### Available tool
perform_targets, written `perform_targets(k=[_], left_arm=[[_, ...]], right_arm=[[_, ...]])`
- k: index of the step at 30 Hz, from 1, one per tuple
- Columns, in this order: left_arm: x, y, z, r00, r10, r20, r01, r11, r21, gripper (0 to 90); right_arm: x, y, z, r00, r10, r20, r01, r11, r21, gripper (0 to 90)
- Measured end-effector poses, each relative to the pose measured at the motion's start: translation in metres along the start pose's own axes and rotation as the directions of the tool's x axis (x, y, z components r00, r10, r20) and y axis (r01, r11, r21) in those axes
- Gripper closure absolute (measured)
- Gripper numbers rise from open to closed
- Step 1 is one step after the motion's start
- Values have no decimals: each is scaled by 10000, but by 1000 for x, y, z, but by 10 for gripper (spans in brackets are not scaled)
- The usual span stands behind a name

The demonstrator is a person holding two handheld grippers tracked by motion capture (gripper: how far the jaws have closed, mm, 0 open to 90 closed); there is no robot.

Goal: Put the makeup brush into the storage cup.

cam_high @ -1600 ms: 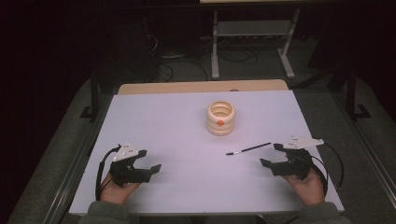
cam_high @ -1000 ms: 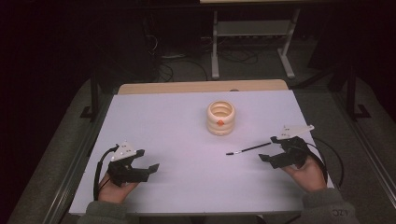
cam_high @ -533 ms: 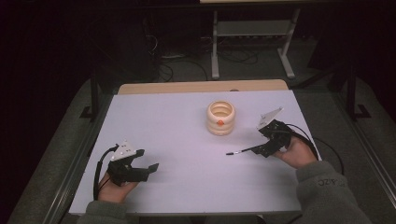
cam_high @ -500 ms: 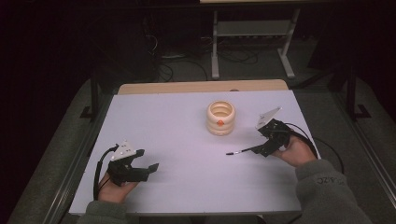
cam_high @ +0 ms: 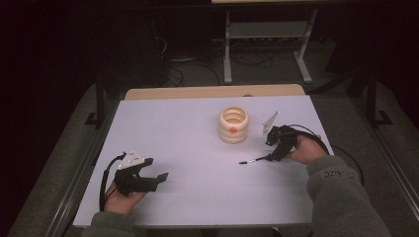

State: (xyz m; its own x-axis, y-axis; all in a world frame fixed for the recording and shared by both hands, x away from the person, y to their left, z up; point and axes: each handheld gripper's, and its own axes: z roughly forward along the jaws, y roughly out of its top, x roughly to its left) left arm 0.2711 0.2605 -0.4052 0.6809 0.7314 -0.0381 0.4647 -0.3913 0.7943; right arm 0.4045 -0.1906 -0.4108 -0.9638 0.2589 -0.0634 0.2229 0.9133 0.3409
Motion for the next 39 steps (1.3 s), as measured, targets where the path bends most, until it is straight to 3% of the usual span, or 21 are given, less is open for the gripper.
perform_targets(k=[9,15,26,32,39], left_arm=[[-1,0,1,9999,-112,31,112,9999,-21,220],[-1,0,2,9999,-93,61,93,10000,-23,221],[-1,1,2,10000,-62,63,62,10000,-21,222],[-1,1,2,9999,-92,81,92,10000,-14,222],[-2,1,2,9999,-71,99,72,10000,-58,224]], right_arm=[[-3,3,12,9979,-521,-373,538,9974,470,540],[-8,4,14,9949,-407,-918,459,9974,551,616],[-6,7,14,9901,-817,-1137,904,9932,731,820],[-5,14,15,9842,-1219,-1288,1373,9835,1180,833],[-6,14,16,9847,-1093,-1359,1262,9844,1228,850]])
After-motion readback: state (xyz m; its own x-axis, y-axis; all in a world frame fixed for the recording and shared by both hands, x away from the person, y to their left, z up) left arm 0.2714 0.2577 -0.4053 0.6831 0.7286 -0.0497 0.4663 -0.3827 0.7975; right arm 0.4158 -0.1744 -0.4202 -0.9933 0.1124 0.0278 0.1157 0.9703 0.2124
